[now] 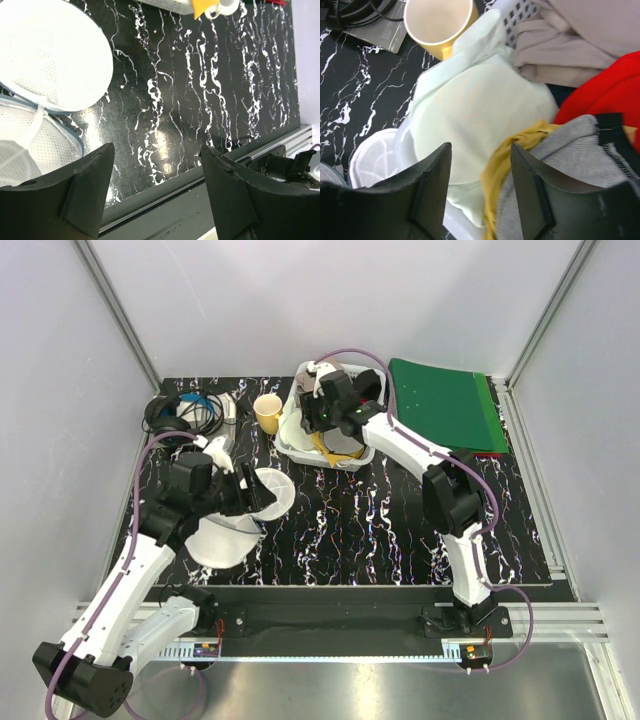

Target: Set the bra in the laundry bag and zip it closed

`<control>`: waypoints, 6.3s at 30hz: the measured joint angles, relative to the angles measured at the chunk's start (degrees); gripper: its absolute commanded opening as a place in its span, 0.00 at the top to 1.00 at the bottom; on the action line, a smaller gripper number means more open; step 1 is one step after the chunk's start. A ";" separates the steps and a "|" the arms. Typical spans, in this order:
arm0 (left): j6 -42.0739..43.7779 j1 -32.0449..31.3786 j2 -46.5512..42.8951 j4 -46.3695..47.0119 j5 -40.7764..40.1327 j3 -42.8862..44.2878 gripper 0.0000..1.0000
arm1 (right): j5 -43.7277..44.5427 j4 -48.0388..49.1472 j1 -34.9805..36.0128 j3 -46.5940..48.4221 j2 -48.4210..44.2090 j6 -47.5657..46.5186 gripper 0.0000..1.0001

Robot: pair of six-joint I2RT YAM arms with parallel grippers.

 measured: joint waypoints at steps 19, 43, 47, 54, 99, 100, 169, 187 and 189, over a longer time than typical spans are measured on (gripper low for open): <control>-0.83 0.85 -3.17 -4.26 -7.78 0.04 0.23 | 3.78 -1.31 3.58 2.86 2.56 0.42 0.26; -1.40 3.82 -4.76 -6.43 -9.99 1.05 0.23 | 7.96 -5.38 6.64 14.23 10.97 -3.06 1.00; -1.57 3.82 -4.81 -6.45 -9.25 1.14 0.23 | 7.87 -7.54 6.62 14.67 7.93 -2.62 1.00; -2.54 3.82 -5.97 -6.45 -7.56 1.14 0.23 | 4.72 -8.07 6.62 8.31 -9.88 1.07 1.00; -12.41 2.62 2.51 12.98 17.59 -17.40 0.18 | 14.23 -6.21 19.17 -50.71 -33.20 45.20 0.23; -12.72 1.95 2.51 13.62 17.62 -17.44 0.18 | 13.09 -4.94 19.17 -50.71 -33.14 45.20 0.20; -32.00 -27.54 32.35 51.41 8.11 -24.72 0.38 | -9.66 -5.40 2.67 -86.42 -70.03 50.80 0.82; -6.43 -27.65 18.25 19.87 -10.36 -8.26 1.00 | -3.89 -7.98 2.86 -74.73 -71.08 38.62 0.00; -2.93 -27.65 14.43 15.69 -12.04 -7.78 1.00 | -3.45 -8.07 2.73 -72.48 -70.64 34.95 0.00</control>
